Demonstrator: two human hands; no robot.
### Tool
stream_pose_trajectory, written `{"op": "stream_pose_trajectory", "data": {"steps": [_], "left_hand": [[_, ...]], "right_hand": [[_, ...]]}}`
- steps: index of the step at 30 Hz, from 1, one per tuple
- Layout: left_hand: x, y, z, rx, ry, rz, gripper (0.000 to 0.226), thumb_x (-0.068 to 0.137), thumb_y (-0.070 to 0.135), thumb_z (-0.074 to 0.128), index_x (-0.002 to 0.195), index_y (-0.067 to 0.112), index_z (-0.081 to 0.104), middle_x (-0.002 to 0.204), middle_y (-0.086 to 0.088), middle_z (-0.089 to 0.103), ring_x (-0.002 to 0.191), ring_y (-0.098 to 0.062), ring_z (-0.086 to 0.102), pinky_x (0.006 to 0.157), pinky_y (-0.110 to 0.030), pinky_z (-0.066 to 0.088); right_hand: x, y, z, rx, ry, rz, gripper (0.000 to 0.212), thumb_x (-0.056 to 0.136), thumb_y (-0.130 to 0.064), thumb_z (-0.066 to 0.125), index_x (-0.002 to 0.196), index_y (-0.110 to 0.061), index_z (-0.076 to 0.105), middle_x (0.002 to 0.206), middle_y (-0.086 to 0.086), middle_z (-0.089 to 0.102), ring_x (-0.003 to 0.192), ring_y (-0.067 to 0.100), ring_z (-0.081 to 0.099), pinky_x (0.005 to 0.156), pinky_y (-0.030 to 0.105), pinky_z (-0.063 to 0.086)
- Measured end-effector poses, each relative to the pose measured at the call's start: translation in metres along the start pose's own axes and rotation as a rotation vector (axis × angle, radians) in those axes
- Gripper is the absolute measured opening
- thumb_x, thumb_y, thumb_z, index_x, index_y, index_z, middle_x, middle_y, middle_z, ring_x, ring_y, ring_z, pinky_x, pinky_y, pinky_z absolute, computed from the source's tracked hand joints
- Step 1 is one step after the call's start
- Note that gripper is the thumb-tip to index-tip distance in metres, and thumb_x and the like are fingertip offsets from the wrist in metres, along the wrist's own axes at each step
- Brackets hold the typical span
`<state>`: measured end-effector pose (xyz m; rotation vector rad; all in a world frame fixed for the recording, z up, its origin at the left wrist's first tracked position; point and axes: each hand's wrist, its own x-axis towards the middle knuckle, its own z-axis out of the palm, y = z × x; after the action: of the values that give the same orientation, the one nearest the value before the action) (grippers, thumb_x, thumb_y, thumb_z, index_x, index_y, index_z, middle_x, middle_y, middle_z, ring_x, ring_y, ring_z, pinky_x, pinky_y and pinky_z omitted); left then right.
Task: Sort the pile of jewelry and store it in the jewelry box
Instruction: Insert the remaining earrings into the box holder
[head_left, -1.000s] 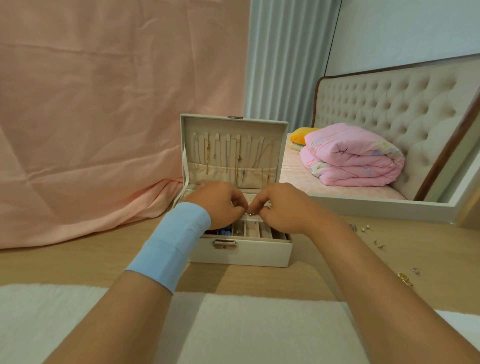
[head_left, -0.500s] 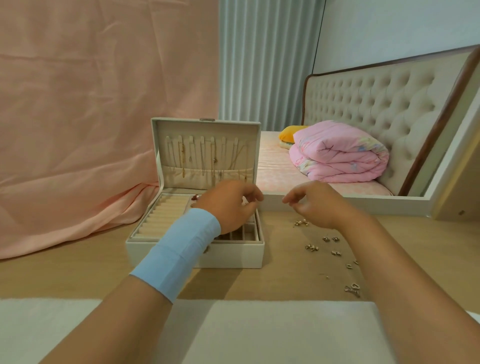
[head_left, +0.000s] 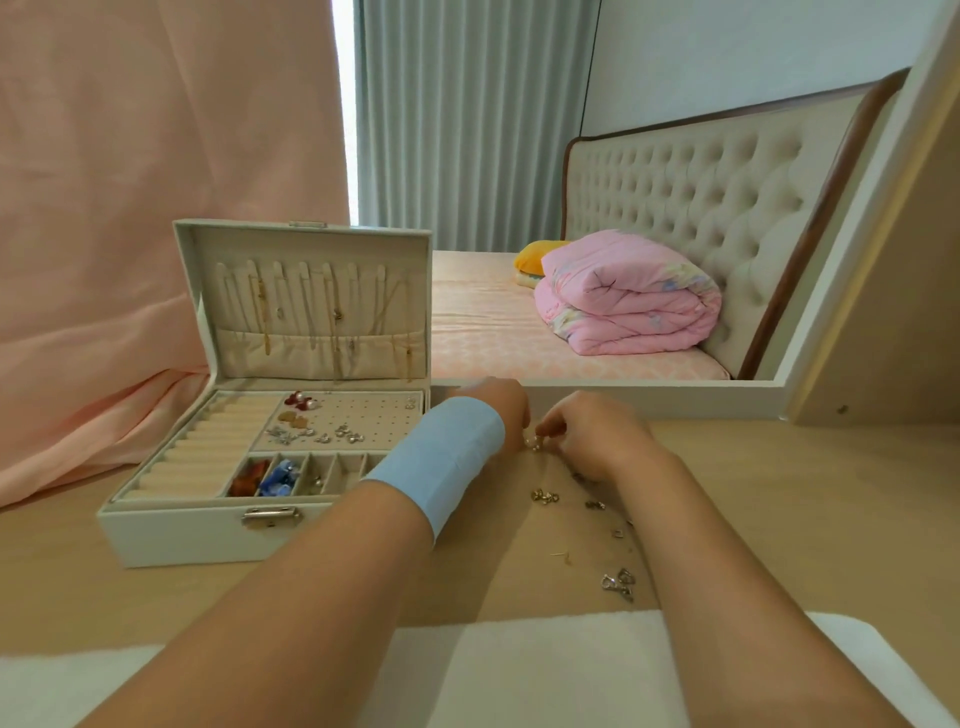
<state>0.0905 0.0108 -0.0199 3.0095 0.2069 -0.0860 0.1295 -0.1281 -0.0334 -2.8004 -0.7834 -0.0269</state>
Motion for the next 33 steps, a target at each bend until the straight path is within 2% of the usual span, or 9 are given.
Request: {"op": "stream_pose_trajectory", "data": {"steps": [6,11,15,19,21,23,28,30,33], "left_hand": [[0.013,0.005,0.013,-0.025,0.042,-0.093,0.024,0.091,0.029,0.068,0.114,0.021,0.071,0.111,0.000,0.069,0.096,-0.021,0.065,0.083,-0.033,0.056],[0.009,0.006,0.016,-0.007,0.079,-0.110,0.022,0.092,0.023,0.067,0.112,0.017,0.070,0.105,-0.002,0.068,0.090,-0.020,0.066,0.079,-0.031,0.057],[-0.009,0.003,0.004,-0.054,0.187,-0.098,0.017,0.093,0.012,0.059,0.105,0.013,0.070,0.099,-0.005,0.067,0.081,-0.022,0.064,0.072,-0.029,0.056],[-0.038,-0.012,-0.018,-0.199,0.311,-0.057,0.017,0.089,0.014,0.058,0.097,0.017,0.073,0.096,-0.003,0.069,0.082,-0.020,0.065,0.076,-0.034,0.058],[-0.056,-0.023,-0.028,-0.255,0.348,-0.039,0.017,0.091,0.021,0.058,0.103,0.023,0.070,0.100,0.003,0.068,0.088,-0.017,0.064,0.079,-0.032,0.057],[-0.073,-0.036,-0.036,-0.299,0.370,-0.027,0.018,0.093,0.026,0.058,0.107,0.028,0.069,0.102,0.007,0.066,0.092,-0.013,0.062,0.083,-0.030,0.055],[-0.107,-0.078,-0.041,-0.494,0.382,-0.050,0.008,0.090,0.027,0.061,0.092,0.029,0.068,0.086,0.010,0.067,0.081,-0.009,0.062,0.074,-0.026,0.051],[-0.116,-0.095,-0.039,-0.548,0.372,-0.058,0.013,0.092,0.024,0.059,0.092,0.030,0.070,0.085,0.011,0.067,0.081,-0.007,0.062,0.068,-0.021,0.047],[-0.128,-0.117,-0.037,-0.626,0.355,-0.040,0.018,0.093,0.022,0.058,0.099,0.033,0.072,0.093,0.015,0.067,0.084,-0.001,0.060,0.069,-0.017,0.043]], "right_hand": [[0.001,-0.002,0.001,-0.002,0.039,0.006,0.018,0.089,-0.028,0.069,0.096,-0.041,0.079,0.111,-0.012,0.074,0.105,0.018,0.066,0.084,0.027,0.050],[0.000,-0.002,0.000,0.050,0.040,0.014,0.012,0.091,-0.031,0.069,0.089,-0.037,0.078,0.103,-0.014,0.074,0.100,0.015,0.066,0.077,0.027,0.046],[-0.003,-0.006,-0.002,0.338,0.018,0.007,0.014,0.085,-0.028,0.074,0.073,-0.035,0.075,0.091,-0.015,0.075,0.087,0.009,0.067,0.079,0.031,0.054],[-0.010,-0.026,-0.010,0.676,0.008,-0.018,0.013,0.082,-0.018,0.076,0.070,-0.023,0.076,0.079,-0.006,0.076,0.057,0.009,0.066,0.060,0.024,0.050],[-0.013,-0.038,-0.014,0.770,-0.002,-0.037,0.012,0.084,-0.017,0.076,0.073,-0.019,0.072,0.077,-0.007,0.073,0.058,0.013,0.070,0.049,0.019,0.041],[-0.016,-0.052,-0.017,0.855,-0.019,-0.055,0.007,0.086,-0.012,0.073,0.079,-0.014,0.071,0.083,0.000,0.073,0.064,0.019,0.074,0.043,0.021,0.037],[-0.026,-0.085,-0.018,0.995,-0.081,-0.110,0.005,0.087,-0.007,0.069,0.084,-0.010,0.066,0.092,0.010,0.077,0.062,0.022,0.073,0.043,0.024,0.041],[-0.028,-0.097,-0.015,1.038,-0.092,-0.132,0.004,0.088,-0.007,0.067,0.086,-0.010,0.066,0.091,0.009,0.077,0.056,0.020,0.067,0.043,0.024,0.039],[-0.030,-0.111,-0.011,1.112,-0.101,-0.139,0.003,0.093,-0.012,0.069,0.093,-0.011,0.071,0.087,0.007,0.076,0.051,0.016,0.059,0.042,0.024,0.038]]}}
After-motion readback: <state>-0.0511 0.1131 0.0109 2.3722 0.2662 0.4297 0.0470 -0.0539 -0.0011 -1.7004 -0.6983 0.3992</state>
